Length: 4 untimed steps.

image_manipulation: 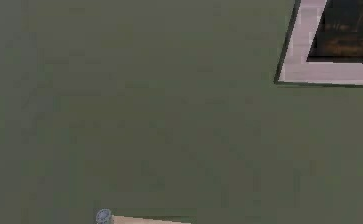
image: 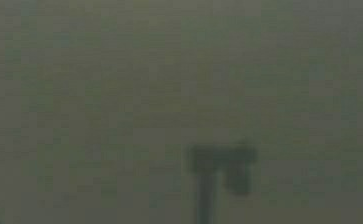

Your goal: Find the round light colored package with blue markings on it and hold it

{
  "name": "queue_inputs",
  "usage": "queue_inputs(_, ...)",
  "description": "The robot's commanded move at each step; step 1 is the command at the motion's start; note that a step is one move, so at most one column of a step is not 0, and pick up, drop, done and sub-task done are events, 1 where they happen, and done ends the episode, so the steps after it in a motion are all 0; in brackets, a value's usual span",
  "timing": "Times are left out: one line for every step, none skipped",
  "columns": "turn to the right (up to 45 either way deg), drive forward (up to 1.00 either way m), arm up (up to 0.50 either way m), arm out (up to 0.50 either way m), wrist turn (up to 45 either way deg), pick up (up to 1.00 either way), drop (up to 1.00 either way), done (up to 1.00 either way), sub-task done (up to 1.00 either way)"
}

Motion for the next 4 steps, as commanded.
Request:
queue_inputs(0.0,0.1,0.0,0.0,0.0,0.0,0.0,0.0,0.0)
queue_inputs(-21.0,0.0,0.0,0.0,0.0,0.0,0.0,0.0,0.0)
queue_inputs(0.0,0.0,0.08,0.0,0.0,0.0,0.0,0.0,0.0)
queue_inputs(0.0,0.0,0.0,0.5,0.0,0.0,0.0,0.0,0.0)
